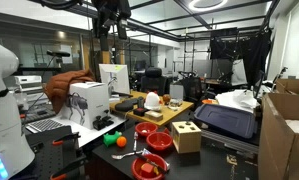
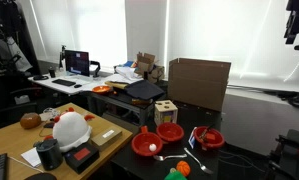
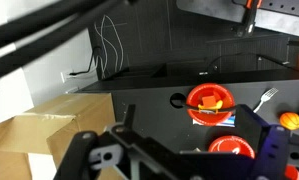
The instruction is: Remove the white object from the bowl and put it on the table
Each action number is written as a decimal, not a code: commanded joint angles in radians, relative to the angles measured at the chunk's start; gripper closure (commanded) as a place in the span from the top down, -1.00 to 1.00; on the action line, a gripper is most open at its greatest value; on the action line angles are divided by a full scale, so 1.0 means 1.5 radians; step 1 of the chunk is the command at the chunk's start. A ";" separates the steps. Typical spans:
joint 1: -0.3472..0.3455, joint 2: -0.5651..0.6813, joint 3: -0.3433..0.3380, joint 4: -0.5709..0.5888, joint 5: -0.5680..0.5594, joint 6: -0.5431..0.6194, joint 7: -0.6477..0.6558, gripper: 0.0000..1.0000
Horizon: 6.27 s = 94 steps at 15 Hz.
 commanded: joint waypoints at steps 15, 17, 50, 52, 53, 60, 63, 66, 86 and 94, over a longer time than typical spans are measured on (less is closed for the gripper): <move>0.010 -0.001 -0.007 0.002 -0.005 -0.004 0.005 1.00; 0.009 0.009 -0.002 0.007 -0.008 -0.002 0.016 1.00; 0.233 0.727 0.238 0.468 0.108 0.226 0.278 1.00; 0.247 0.769 0.233 0.501 0.085 0.226 0.303 1.00; 0.254 0.790 0.230 0.519 0.074 0.224 0.314 1.00; 0.287 0.941 0.211 0.642 0.065 0.222 0.336 1.00; 0.287 1.018 0.215 0.701 0.091 0.211 0.329 1.00; 0.285 1.088 0.216 0.754 0.116 0.204 0.325 1.00; 0.276 1.320 0.232 0.923 0.224 0.192 0.313 1.00; 0.284 1.353 0.222 0.933 0.224 0.181 0.327 1.00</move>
